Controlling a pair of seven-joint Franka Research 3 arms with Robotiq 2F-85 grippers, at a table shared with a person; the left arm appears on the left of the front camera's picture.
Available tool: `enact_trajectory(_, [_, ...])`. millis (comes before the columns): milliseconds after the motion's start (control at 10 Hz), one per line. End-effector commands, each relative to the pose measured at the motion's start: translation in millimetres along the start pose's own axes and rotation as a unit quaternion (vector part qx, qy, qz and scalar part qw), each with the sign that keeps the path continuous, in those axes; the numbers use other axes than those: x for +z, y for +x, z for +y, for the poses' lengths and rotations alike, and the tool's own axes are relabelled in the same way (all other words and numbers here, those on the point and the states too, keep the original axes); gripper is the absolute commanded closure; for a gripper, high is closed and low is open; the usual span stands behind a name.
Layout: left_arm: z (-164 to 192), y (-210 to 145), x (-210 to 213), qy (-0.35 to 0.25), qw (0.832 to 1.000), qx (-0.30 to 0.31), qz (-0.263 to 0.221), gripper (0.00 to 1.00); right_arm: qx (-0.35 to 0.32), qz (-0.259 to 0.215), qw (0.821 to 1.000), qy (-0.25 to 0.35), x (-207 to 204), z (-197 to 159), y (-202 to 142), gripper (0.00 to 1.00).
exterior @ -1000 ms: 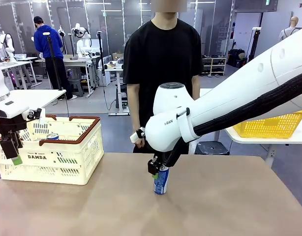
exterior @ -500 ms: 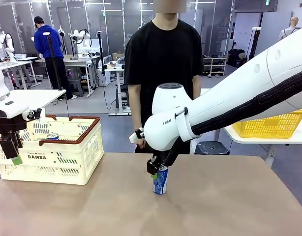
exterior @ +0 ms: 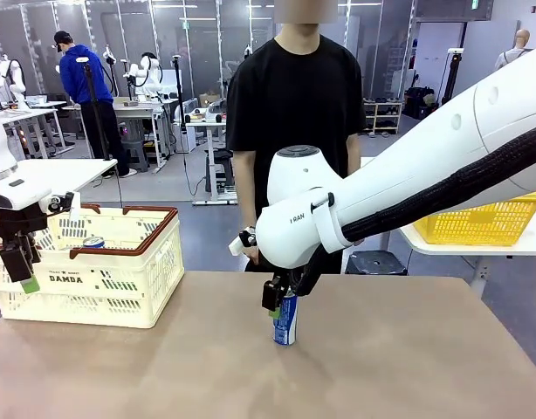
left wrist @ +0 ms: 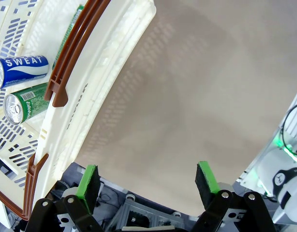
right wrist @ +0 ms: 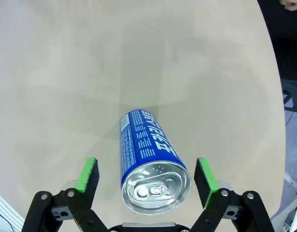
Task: Place the drinks into the Shopping basket.
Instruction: Pick up one drink and place it into the Shopping basket.
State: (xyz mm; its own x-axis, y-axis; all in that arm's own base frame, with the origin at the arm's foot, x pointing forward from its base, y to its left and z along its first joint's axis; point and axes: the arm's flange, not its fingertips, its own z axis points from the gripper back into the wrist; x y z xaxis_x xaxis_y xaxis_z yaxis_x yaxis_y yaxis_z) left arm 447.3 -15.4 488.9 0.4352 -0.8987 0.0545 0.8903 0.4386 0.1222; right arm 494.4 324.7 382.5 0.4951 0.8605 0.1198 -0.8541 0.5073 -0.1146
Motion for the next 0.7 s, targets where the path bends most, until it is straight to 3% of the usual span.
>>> enact_trajectory(0, [0.1, -0.6, 1.4, 0.006, 1.0, 0.003, 0.006, 0.0, 0.02, 0.01, 1.0, -0.008, 8.9, -2.5, 2.5, 0.0])
enact_trajectory(300, [0.1, -0.6, 1.4, 0.006, 1.0, 0.003, 0.006, 0.0, 0.024, 0.039, 0.999, 0.015, 30.5, 1.7, -6.8, 0.0])
enact_trajectory(600, [0.1, -0.6, 1.4, 0.006, 1.0, 0.003, 0.006, 0.0, 0.033, 0.066, 0.997, 0.0, 53.8, -2.4, -33.0, 0.0])
